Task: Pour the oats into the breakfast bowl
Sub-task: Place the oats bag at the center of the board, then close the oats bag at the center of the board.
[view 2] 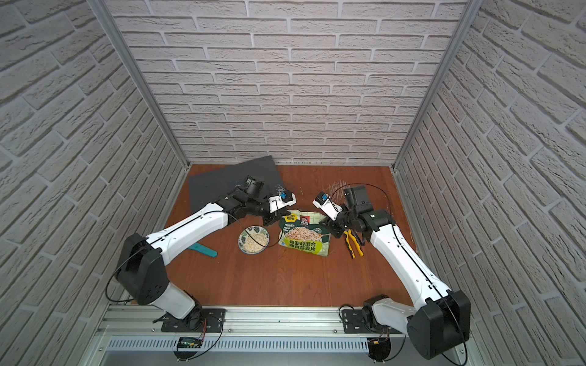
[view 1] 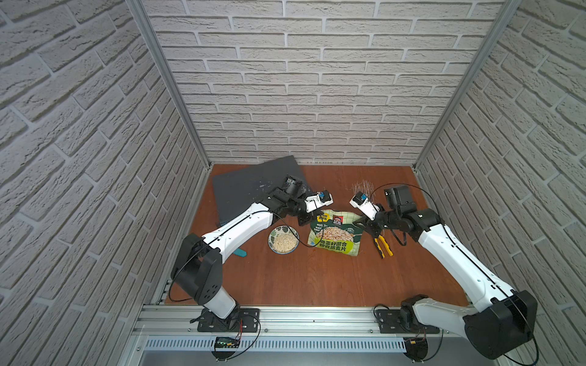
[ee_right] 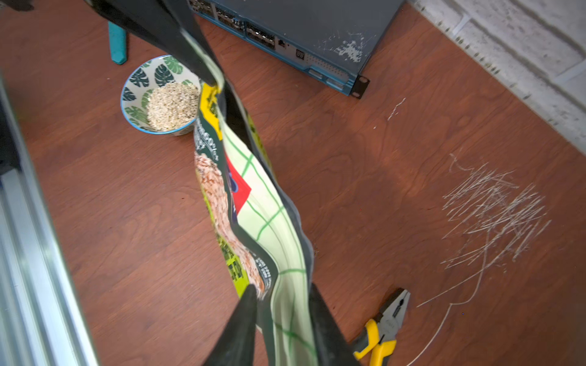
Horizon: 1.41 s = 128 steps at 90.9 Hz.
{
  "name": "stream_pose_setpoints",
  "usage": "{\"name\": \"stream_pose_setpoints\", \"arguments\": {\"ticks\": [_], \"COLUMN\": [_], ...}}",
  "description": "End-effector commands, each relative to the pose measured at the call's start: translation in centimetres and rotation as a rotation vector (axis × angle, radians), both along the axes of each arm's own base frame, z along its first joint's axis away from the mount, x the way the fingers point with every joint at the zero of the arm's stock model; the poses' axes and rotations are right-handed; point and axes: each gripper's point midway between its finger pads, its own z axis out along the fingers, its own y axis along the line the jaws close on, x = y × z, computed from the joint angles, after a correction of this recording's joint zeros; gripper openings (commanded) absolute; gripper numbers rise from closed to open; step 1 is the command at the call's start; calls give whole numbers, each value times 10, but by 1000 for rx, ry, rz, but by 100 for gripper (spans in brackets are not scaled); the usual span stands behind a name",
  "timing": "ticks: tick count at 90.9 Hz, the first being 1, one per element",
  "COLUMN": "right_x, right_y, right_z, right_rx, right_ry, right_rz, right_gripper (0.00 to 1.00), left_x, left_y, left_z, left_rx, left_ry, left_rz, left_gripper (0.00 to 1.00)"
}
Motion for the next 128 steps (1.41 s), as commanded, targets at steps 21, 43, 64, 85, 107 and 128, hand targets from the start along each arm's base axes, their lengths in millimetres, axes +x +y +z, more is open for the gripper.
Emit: {"name": "stream_pose_setpoints", "arguments": {"ticks": [21,43,64,85,107,128], "right_x": [-10,6,11,11,12,16], "right_y": [30,40,37,33,28,11], "right_z": [13,10,2,2,-4,2], "right_rx": [-138,-213,-267,-227,-260,-282], "right_ry": [10,68,81,53,70,41], "right_rz": [203,220,220,230,222,177], "right_gripper": [56,54,35,39,6,11], "left_x": [-3,-9,-11,-15,-14,-16], "left_y": [-15,-12,-11,-6,-3,-2], "left_z": [31,33,35,29,29,25], "left_rx": [-69,-92,-102,-106,-111,-99], "left_ry": [-117,-153,-160,-162,-172,-157], "left_rz": [-81,-86,-88,-75,-59,-56], "left_gripper": [0,0,0,0,0,0]}}
